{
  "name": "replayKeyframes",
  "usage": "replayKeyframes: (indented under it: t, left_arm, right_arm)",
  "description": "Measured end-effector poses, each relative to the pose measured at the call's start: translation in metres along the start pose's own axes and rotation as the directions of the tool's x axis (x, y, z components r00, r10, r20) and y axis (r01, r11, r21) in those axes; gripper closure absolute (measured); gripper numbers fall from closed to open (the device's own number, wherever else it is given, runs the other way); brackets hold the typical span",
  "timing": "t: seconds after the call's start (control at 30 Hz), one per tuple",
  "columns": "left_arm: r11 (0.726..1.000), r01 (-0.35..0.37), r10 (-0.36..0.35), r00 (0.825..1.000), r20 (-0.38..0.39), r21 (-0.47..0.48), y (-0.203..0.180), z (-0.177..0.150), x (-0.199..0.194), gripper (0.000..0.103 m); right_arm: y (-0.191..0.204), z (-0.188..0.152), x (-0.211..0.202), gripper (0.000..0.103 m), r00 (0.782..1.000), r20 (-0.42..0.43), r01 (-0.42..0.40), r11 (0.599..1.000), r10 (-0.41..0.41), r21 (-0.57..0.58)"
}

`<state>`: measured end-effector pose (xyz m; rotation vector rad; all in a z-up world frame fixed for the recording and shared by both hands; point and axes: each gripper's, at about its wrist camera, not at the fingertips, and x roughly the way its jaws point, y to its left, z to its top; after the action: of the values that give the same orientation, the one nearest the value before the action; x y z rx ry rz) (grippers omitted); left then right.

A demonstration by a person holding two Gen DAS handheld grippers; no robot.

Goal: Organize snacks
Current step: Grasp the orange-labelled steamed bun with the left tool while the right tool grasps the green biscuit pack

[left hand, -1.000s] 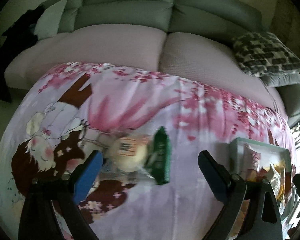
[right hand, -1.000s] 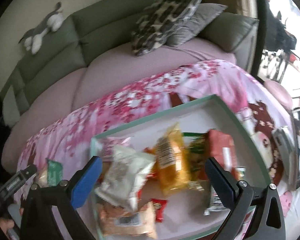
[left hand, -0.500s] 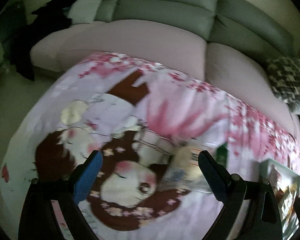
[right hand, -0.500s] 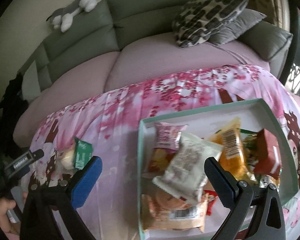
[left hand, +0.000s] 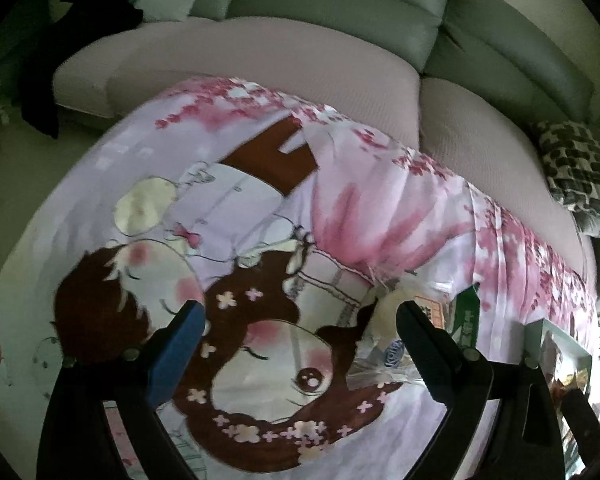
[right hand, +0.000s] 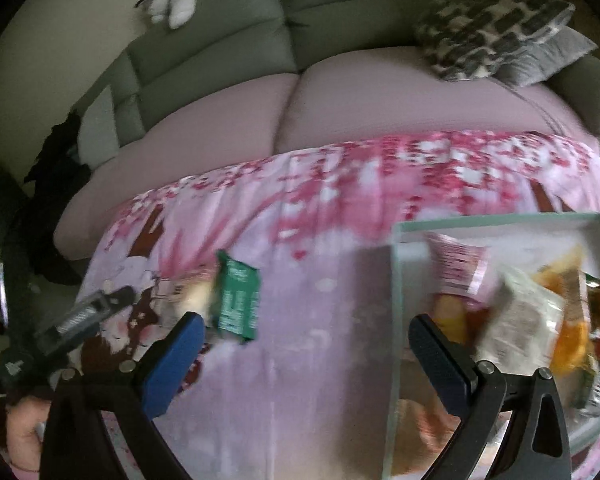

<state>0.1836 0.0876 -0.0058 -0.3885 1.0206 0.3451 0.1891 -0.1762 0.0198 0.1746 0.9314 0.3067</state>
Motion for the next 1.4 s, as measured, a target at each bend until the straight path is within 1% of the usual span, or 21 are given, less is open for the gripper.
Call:
replayKeyframes:
  t: [0.13,0.23,0.3,0.37,0.43,0.5,0.57,0.63,0.67,0.77,0.8,0.83,0.9,0.97,1.03,1.1,1.17,1.2,1.23,1.4]
  left_arm:
    - [0.999,0.046,-0.045,0.999,-0.027,0.015,-0.009,0.000,0.010,0.007]
    - [0.994,0.109,-0.109,0.993,-0.044,-0.003,-0.015,0.000,0.016,0.007]
    - [0.989,0.149,-0.148,0.987,-0.058,0.002,-0.020,-0.001,0.020,0.007]
    - [0.987,0.158,-0.156,0.985,-0.068,0.015,-0.025,-0.001,0.024,0.007]
    - [0.985,0.169,-0.167,0.983,-0.080,0.017,-0.028,-0.002,0.028,0.007]
    - [0.981,0.195,-0.193,0.976,-0.100,0.008,-0.031,-0.002,0.034,0.007]
    - [0.978,0.209,-0.206,0.972,-0.116,0.009,-0.034,-0.003,0.039,0.007]
    - [0.978,0.208,-0.204,0.970,-0.133,0.022,-0.039,-0.006,0.043,0.008]
    - [0.979,0.201,-0.196,0.971,-0.138,0.023,-0.039,-0.006,0.045,0.008]
    - [0.981,0.192,-0.188,0.970,-0.153,0.012,-0.040,-0.009,0.050,0.008]
    - [0.981,0.195,-0.191,0.969,-0.156,0.010,-0.040,-0.010,0.051,0.012]
    - [0.980,0.199,-0.194,0.968,-0.160,0.011,-0.041,-0.010,0.053,0.016]
    - [0.979,0.204,-0.199,0.966,-0.163,0.018,-0.043,-0.011,0.054,0.023]
    - [0.979,0.201,-0.195,0.967,-0.162,0.024,-0.045,-0.011,0.054,0.024]
    - [0.981,0.190,-0.184,0.971,-0.154,0.028,-0.046,-0.010,0.052,0.026]
    - [0.983,0.184,-0.177,0.973,-0.147,0.029,-0.045,-0.008,0.051,0.027]
    - [0.983,0.183,-0.177,0.974,-0.140,0.029,-0.043,-0.006,0.050,0.030]
    - [0.982,0.190,-0.184,0.973,-0.138,0.026,-0.041,-0.006,0.049,0.036]
    - [0.981,0.195,-0.190,0.972,-0.135,0.022,-0.041,-0.005,0.049,0.037]
    - [0.982,0.187,-0.182,0.976,-0.117,0.033,-0.042,-0.005,0.044,0.048]
  right_arm:
    - [0.019,0.002,0.020,0.000,0.999,-0.029,-0.030,0.999,0.029,-0.025]
    - [0.028,0.000,0.040,0.000,0.998,-0.063,-0.031,0.999,0.028,-0.040]
    - [0.032,-0.002,0.052,0.000,0.997,-0.075,-0.029,0.998,0.025,-0.053]
    - [0.034,-0.003,0.062,0.001,0.995,-0.094,-0.031,0.998,0.025,-0.056]
    - [0.036,-0.004,0.072,0.009,0.994,-0.108,-0.038,0.997,0.031,-0.060]
    - [0.035,-0.006,0.083,0.013,0.991,-0.129,-0.048,0.997,0.040,-0.061]
    - [0.033,-0.007,0.091,0.015,0.988,-0.142,-0.072,0.996,0.065,-0.047]
    - [0.030,-0.010,0.099,0.021,0.980,-0.157,-0.125,0.992,0.121,-0.014]
    - [0.029,-0.010,0.101,0.023,0.978,-0.158,-0.139,0.990,0.136,-0.005]
    - [0.029,-0.011,0.103,0.028,0.979,-0.147,-0.143,0.990,0.140,-0.014]
    - [0.030,-0.012,0.103,0.032,0.980,-0.141,-0.145,0.989,0.141,-0.020]
    - [0.032,-0.011,0.104,0.038,0.980,-0.140,-0.146,0.989,0.142,-0.020]
    - [0.033,-0.012,0.107,0.045,0.979,-0.140,-0.154,0.988,0.151,-0.012]
    - [0.032,-0.012,0.108,0.047,0.980,-0.137,-0.149,0.989,0.146,-0.006]
    - [0.030,-0.011,0.106,0.052,0.981,-0.130,-0.144,0.990,0.143,-0.001]
    - [0.028,-0.011,0.106,0.054,0.981,-0.128,-0.144,0.990,0.144,0.009]
    - [0.027,-0.011,0.105,0.061,0.983,-0.123,-0.137,0.990,0.137,0.008]
    - [0.027,-0.011,0.105,0.066,0.984,-0.119,-0.133,0.991,0.132,0.006]
    - [0.026,-0.011,0.104,0.071,0.983,-0.116,-0.138,0.990,0.139,0.011]
    - [0.025,-0.011,0.100,0.075,0.984,-0.108,-0.143,0.990,0.143,0.006]
